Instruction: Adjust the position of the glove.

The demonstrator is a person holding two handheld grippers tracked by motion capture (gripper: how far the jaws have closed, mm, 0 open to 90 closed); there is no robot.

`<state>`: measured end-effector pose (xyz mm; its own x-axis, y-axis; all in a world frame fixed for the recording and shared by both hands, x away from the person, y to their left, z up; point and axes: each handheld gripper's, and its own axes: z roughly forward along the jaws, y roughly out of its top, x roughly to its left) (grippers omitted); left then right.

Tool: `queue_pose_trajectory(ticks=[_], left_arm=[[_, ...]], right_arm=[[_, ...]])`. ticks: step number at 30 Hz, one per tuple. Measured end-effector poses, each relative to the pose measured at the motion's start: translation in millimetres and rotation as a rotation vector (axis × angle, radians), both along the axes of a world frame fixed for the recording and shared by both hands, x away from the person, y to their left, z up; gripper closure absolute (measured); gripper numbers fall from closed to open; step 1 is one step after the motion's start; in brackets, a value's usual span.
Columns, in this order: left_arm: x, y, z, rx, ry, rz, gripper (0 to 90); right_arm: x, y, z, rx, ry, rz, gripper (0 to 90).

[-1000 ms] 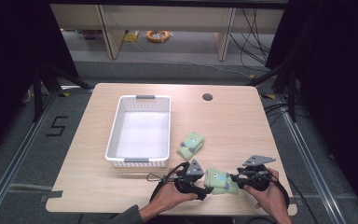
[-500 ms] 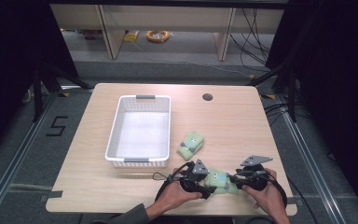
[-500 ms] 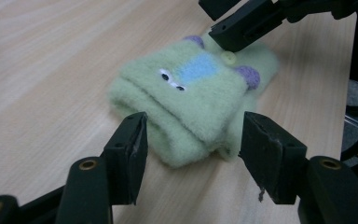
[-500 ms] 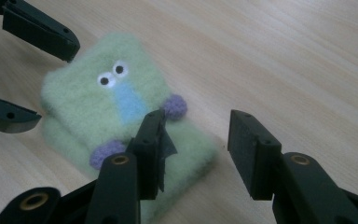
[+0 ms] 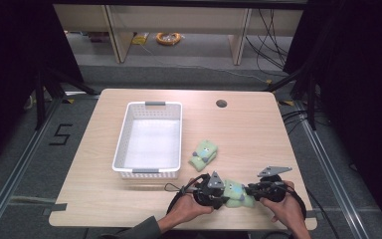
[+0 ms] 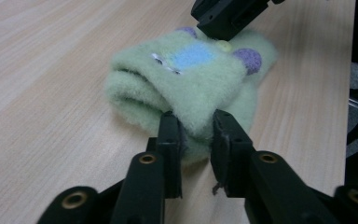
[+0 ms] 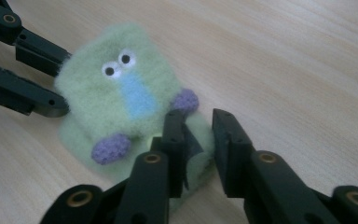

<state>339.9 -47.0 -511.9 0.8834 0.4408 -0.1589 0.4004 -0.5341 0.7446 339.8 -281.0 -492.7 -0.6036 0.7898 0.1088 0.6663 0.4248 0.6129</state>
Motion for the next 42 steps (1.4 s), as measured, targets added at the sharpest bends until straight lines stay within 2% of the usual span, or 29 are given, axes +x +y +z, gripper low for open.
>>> queue_pose_trajectory(ticks=[1, 3, 4, 5, 6, 8, 10, 12, 13, 15, 16, 17, 18, 19, 22, 25, 26, 28, 29, 31, 32, 33, 34, 35, 36, 37, 40, 41, 42], left_arm=[[-0.2, 0.0, 0.0, -0.013, 0.007, -0.002, 76.6], [-1.8, 3.1, 2.5, -0.011, 0.003, -0.009, 78.6], [-3.0, 5.1, 4.1, -0.011, -0.006, -0.019, 79.1], [-5.6, 7.2, 6.0, -0.009, -0.001, -0.014, 79.3], [-6.8, 10.1, 7.5, -0.013, -0.004, -0.026, 79.4], [-11.6, 17.0, 11.5, -0.021, 0.006, -0.020, 79.4], [-15.0, 25.3, 15.6, -0.007, -0.007, -0.018, 79.3], [-17.8, 32.7, 19.1, -0.014, -0.013, -0.022, 79.3], [-19.6, 35.4, 20.1, -0.013, -0.002, -0.010, 79.3], [-21.8, 42.7, 21.4, -0.008, -0.008, -0.018, 79.3], [-24.3, 45.6, 20.9, -0.014, 0.004, -0.009, 79.2], [-26.1, 48.6, 20.3, -0.014, 0.005, -0.006, 79.2], [-27.0, 52.1, 19.8, -0.003, -0.001, -0.010, 79.2], [-29.1, 54.1, 18.9, -0.011, 0.012, 0.000, 79.1], [-30.5, 62.6, 19.0, -0.012, 0.009, 0.001, 79.1], [-32.2, 69.0, 18.9, -0.023, 0.020, 0.017, 79.0], [-31.7, 70.3, 18.3, -0.011, 0.014, 0.019, 78.9], [-31.2, 71.9, 17.1, -0.003, 0.018, 0.024, 78.8], [-30.1, 73.0, 16.9, 0.000, 0.008, 0.015, 78.7], [-30.1, 73.8, 15.4, -0.009, 0.022, 0.030, 78.6], [-29.7, 74.6, 14.9, -0.006, 0.020, 0.033, 78.6], [-28.6, 75.6, 14.2, -0.003, 0.011, 0.027, 78.6], [-29.1, 75.9, 13.2, -0.006, 0.026, 0.044, 78.5], [-27.7, 76.8, 12.4, -0.002, 0.012, 0.038, 78.5], [-27.5, 77.6, 11.4, -0.003, 0.021, 0.044, 78.4], [-26.4, 78.8, 10.9, 0.001, 0.015, 0.042, 78.3], [-25.2, 81.0, 9.7, 0.003, 0.025, 0.055, 77.8], [-23.2, 83.1, 10.0, 0.027, 0.010, 0.034, 77.8], [-24.3, 82.3, 8.4, 0.005, 0.024, 0.049, 77.2]], right_arm=[[-1.6, 1.1, 3.5, -0.012, 0.025, 0.002, 81.1], [-2.1, 2.6, 4.1, -0.024, 0.007, 0.017, 82.6], [-3.0, 4.9, 4.2, -0.008, -0.004, 0.013, 83.0], [-3.3, 6.0, 5.3, -0.020, -0.012, 0.038, 83.1], [-5.2, 9.0, 8.7, -0.017, 0.007, 0.038, 83.2], [-6.9, 15.4, 10.8, -0.009, -0.012, 0.061, 83.1], [-8.2, 24.3, 11.1, 0.002, -0.037, 0.089, 83.1], [-9.4, 27.2, 12.8, 0.017, -0.018, 0.089, 83.1], [-10.5, 30.8, 12.2, 0.026, -0.025, 0.097, 83.1], [-10.8, 33.9, 14.3, 0.022, -0.029, 0.121, 83.1], [-13.1, 38.4, 14.3, 0.048, -0.017, 0.100, 83.1], [-11.4, 38.6, 14.6, 0.034, -0.034, 0.134, 83.1], [-12.1, 42.0, 14.4, 0.052, -0.031, 0.129, 83.1], [-11.2, 46.6, 13.2, 0.035, -0.041, 0.161, 83.1], [-13.8, 53.3, 13.2, 0.041, -0.015, 0.154, 83.1], [-14.2, 59.8, 10.7, 0.036, -0.035, 0.167, 83.0], [-14.5, 61.6, 12.2, 0.036, -0.004, 0.167, 83.0], [-11.6, 64.5, 7.9, 0.031, -0.024, 0.171, 82.9], [-11.7, 66.1, 8.6, 0.037, 0.000, 0.164, 82.9], [-9.7, 67.5, 7.2, 0.021, -0.022, 0.182, 82.8], [-9.4, 68.2, 8.5, 0.017, -0.009, 0.178, 82.8], [-8.0, 68.7, 8.1, 0.026, -0.021, 0.190, 82.8], [-8.2, 70.2, 9.2, 0.036, 0.000, 0.172, 82.8], [-5.7, 70.7, 7.4, 0.030, -0.018, 0.189, 82.7], [-5.4, 72.4, 7.2, 0.027, -0.008, 0.184, 82.7], [-2.7, 74.3, 5.6, 0.006, -0.014, 0.203, 82.6], [-1.0, 76.8, 4.4, 0.004, -0.017, 0.213, 82.3], [-0.1, 77.8, 2.9, 0.005, -0.026, 0.214, 82.1], [0.3, 78.4, 1.8, 0.010, -0.027, 0.211, 81.8]])
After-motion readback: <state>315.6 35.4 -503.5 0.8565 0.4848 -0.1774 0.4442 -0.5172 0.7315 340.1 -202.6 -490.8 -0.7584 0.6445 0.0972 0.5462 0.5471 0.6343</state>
